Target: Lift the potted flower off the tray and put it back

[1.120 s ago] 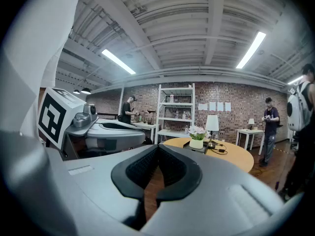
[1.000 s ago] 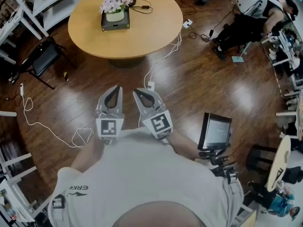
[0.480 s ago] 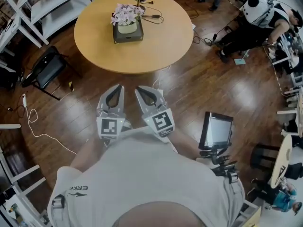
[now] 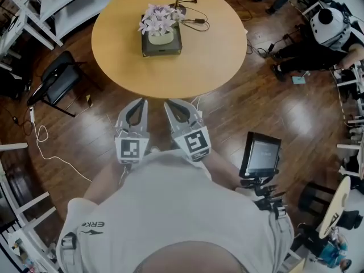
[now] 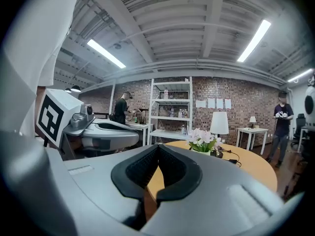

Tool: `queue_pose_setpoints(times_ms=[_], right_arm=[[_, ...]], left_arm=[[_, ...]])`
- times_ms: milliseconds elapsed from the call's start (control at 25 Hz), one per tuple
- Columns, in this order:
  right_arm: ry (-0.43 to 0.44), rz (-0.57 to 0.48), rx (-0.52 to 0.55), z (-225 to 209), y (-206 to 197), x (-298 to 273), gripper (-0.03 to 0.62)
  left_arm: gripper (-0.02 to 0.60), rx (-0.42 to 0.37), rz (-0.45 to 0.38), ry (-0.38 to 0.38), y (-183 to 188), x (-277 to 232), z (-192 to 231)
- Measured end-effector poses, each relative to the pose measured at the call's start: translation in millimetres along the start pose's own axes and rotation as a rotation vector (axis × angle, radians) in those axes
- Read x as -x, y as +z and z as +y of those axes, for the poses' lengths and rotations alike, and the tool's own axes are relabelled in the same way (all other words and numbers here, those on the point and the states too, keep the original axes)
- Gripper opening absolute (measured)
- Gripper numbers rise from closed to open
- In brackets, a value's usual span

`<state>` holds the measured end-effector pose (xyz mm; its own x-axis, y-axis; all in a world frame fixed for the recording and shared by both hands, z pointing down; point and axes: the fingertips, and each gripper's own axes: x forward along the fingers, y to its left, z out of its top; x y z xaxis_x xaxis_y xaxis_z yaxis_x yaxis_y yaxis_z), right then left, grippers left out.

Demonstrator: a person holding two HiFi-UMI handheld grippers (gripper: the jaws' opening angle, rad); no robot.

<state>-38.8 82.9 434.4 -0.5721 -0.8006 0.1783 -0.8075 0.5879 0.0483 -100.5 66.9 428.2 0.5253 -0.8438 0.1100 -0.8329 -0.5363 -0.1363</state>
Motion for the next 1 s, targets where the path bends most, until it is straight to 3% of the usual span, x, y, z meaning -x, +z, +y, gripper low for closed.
queue_pose_setpoints(times_ms=[320, 560, 1000], right_arm=[[0.054, -0.012, -0.019, -94.1, 4.4, -59.1, 0.014], [0.098, 0.023, -0.016, -141.9, -6.1, -87.2, 0.014], [0.06, 0.132, -0.019, -181.8, -42.8, -145.2, 0.014]], left_arm=[[0.002, -0.047, 0.036, 0.09, -1.7, -105.5, 33.2], [0.002, -0.037, 0.086, 0.142, -12.2, -150.3, 44.9], [0.002, -0.002, 0.163, 0.109, -52.0, -196.6, 80.1]])
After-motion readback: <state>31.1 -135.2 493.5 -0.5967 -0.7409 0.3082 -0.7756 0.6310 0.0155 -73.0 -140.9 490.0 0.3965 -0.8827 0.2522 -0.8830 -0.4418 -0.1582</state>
